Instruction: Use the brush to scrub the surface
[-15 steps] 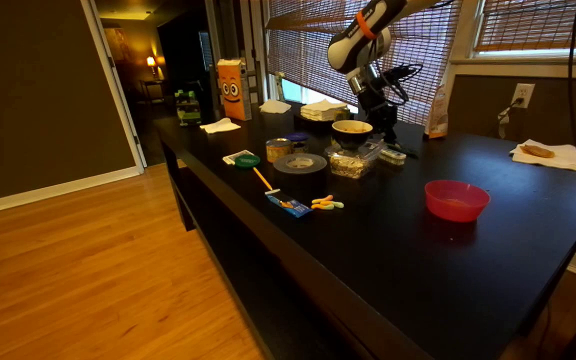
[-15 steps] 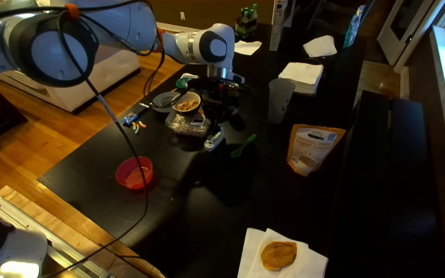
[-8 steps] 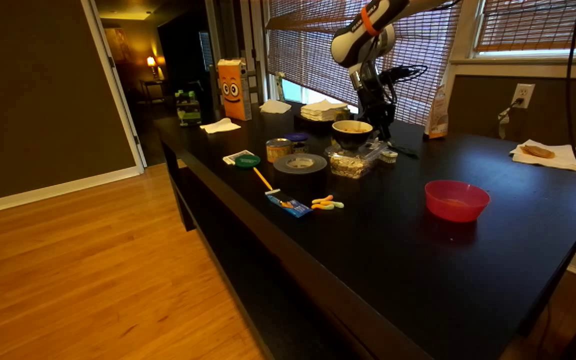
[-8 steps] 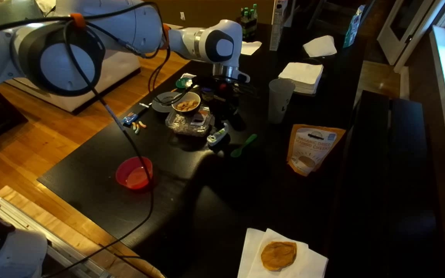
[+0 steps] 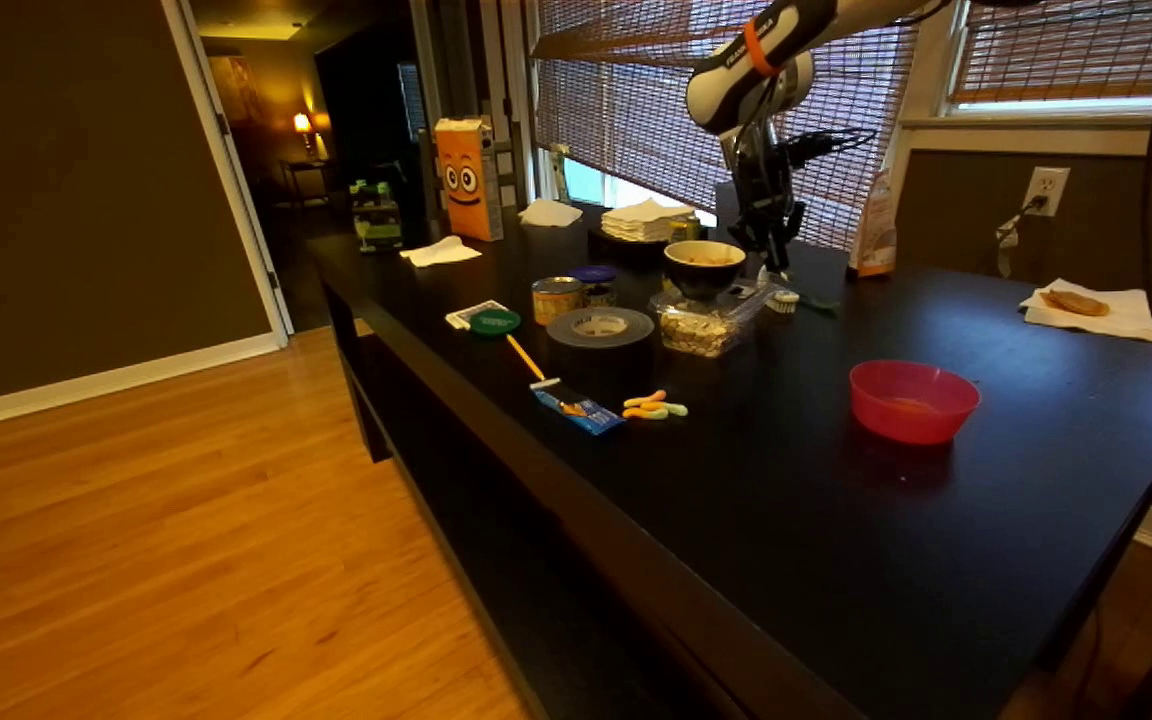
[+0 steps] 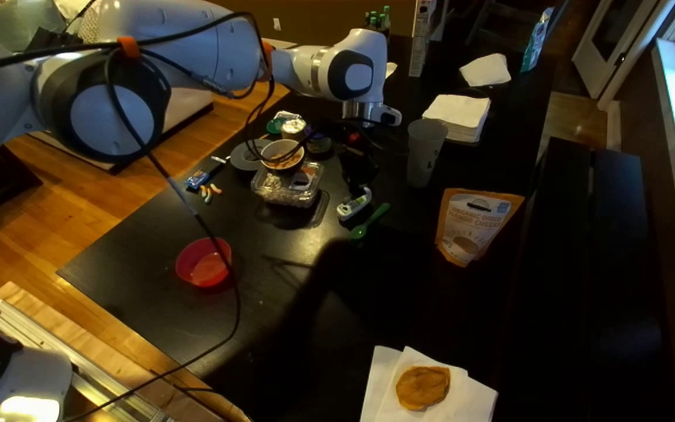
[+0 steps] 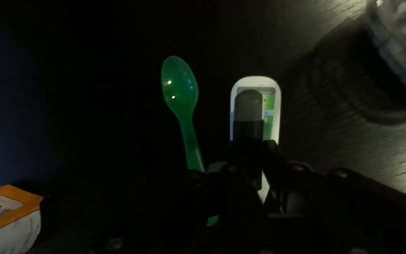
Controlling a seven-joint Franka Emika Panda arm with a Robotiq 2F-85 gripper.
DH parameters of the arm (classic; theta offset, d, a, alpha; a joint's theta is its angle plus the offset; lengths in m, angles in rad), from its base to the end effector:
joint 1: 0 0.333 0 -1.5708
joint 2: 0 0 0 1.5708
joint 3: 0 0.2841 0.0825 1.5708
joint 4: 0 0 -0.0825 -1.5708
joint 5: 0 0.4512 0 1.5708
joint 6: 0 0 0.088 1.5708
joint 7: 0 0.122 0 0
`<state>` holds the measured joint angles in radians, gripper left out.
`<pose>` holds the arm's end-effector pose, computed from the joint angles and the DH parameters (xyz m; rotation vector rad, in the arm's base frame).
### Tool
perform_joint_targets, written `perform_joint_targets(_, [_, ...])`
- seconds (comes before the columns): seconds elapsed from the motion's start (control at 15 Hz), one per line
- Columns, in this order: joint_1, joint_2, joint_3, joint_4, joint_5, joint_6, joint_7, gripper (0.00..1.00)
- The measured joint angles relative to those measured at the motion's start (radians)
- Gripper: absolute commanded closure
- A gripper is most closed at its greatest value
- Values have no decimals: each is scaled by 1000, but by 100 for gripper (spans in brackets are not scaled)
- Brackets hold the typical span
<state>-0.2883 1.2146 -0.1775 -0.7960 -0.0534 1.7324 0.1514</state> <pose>0.7275 -0.3132 0.1042 2.8279 -0.7360 -0.4339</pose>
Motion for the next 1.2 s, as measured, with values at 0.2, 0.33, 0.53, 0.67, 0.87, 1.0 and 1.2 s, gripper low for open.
perform_joint_targets(0.2, [2, 9, -39, 0, -30, 14, 2, 94])
perform_joint_targets(0.33, [9, 15, -62, -5, -66, 13, -2, 94])
perform_joint_targets(0.53, [26, 17, -75, -18, -114, -11, -40, 94])
perform_joint_targets(0.67, [40, 16, -75, -27, -136, -35, -92, 94])
perform_joint_targets(0.87, [69, 12, -74, -40, -152, -75, -180, 94])
perform_joint_targets(1.0, [89, 10, -70, -43, -152, -103, -232, 94])
perform_joint_targets(1.2, [117, 10, -66, -45, -152, -135, -275, 94])
